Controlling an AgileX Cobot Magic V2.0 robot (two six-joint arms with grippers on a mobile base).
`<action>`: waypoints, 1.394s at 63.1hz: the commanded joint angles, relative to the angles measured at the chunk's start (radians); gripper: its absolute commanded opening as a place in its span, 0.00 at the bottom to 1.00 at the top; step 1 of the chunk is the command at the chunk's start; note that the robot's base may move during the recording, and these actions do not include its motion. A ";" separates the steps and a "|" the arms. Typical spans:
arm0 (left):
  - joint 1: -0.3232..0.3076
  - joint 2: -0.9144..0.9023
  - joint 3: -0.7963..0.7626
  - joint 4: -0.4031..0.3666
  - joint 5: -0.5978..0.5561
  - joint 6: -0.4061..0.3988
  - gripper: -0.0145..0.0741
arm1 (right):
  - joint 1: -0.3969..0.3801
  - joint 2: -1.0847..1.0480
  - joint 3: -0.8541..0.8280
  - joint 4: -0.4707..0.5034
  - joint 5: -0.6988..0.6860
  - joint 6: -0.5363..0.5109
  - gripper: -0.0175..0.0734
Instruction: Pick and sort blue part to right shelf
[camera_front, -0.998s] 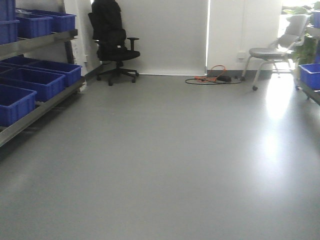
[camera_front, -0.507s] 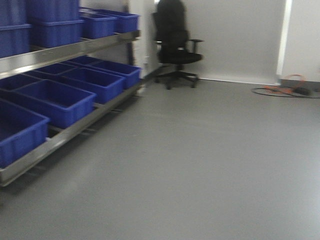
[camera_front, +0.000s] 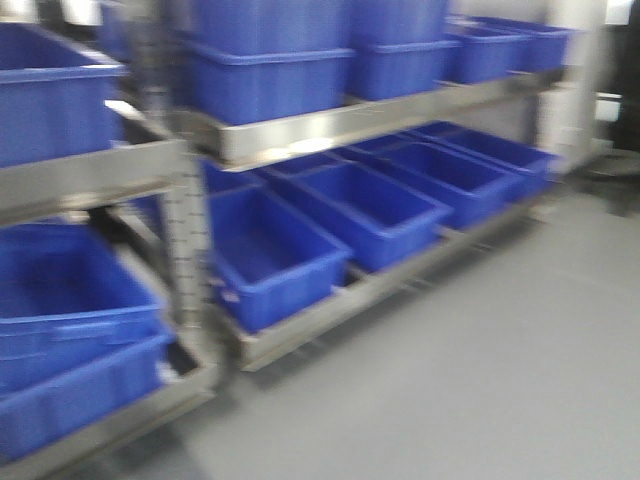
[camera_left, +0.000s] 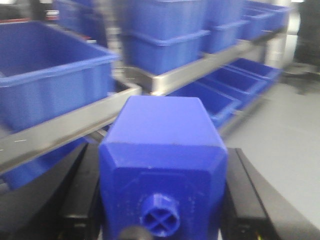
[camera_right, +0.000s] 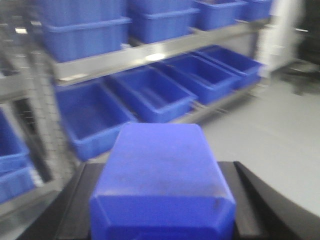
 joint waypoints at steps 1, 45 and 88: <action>0.001 0.009 -0.029 -0.005 -0.093 -0.006 0.60 | -0.007 0.008 -0.032 0.001 -0.095 -0.008 0.62; 0.001 0.009 -0.029 -0.005 -0.093 -0.006 0.60 | -0.007 0.008 -0.032 0.001 -0.095 -0.008 0.62; 0.001 0.009 -0.029 -0.005 -0.093 -0.006 0.60 | -0.007 0.008 -0.032 0.001 -0.095 -0.008 0.62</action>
